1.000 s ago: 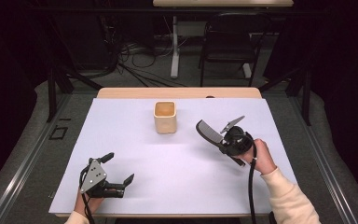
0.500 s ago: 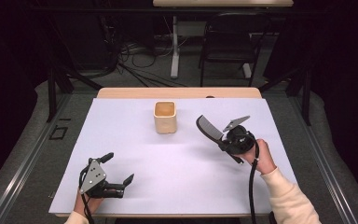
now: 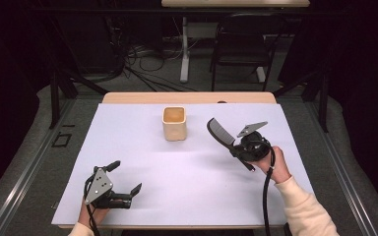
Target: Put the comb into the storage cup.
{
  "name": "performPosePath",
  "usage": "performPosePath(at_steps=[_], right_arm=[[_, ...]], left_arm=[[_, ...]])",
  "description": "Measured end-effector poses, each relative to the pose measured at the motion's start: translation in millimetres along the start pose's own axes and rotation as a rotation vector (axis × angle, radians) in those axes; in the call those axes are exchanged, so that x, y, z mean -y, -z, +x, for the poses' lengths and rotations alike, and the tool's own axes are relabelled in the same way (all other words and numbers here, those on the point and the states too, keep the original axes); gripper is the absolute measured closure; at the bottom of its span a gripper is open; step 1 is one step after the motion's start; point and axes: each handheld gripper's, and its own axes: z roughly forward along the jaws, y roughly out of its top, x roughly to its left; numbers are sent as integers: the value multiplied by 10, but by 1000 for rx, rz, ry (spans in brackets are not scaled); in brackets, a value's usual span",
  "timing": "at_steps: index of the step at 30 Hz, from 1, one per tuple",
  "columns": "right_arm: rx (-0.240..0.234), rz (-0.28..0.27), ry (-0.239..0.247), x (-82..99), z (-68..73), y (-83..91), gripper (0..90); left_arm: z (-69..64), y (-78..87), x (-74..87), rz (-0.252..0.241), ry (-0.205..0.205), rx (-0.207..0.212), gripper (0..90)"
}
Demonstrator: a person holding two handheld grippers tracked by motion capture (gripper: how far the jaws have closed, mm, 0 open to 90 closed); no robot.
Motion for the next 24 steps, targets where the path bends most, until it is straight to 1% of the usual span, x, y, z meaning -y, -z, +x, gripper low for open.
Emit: performPosePath(at_steps=[5,7,8,10,13,17,24], right_arm=[[-7,-19,-1,-7,3,10,721],[-13,-9,0,-10,5,15,721],[-10,-24,0,-9,5,11,721],[-13,-29,-2,-12,-1,25,721],[-14,-53,-7,-13,-11,41,722],[-18,-69,-16,-20,-13,52,722],[-16,-95,-15,-40,-7,63,721]], left_arm=[[0,4,0,-2,0,-1,0],[-1,5,-2,-2,-3,-1,0],[-3,3,-3,-2,-2,-3,0],[-4,0,-3,0,-4,0,0],[-4,-4,-2,2,-4,2,0],[-2,-6,1,2,0,3,0],[2,-11,3,2,4,5,0]])
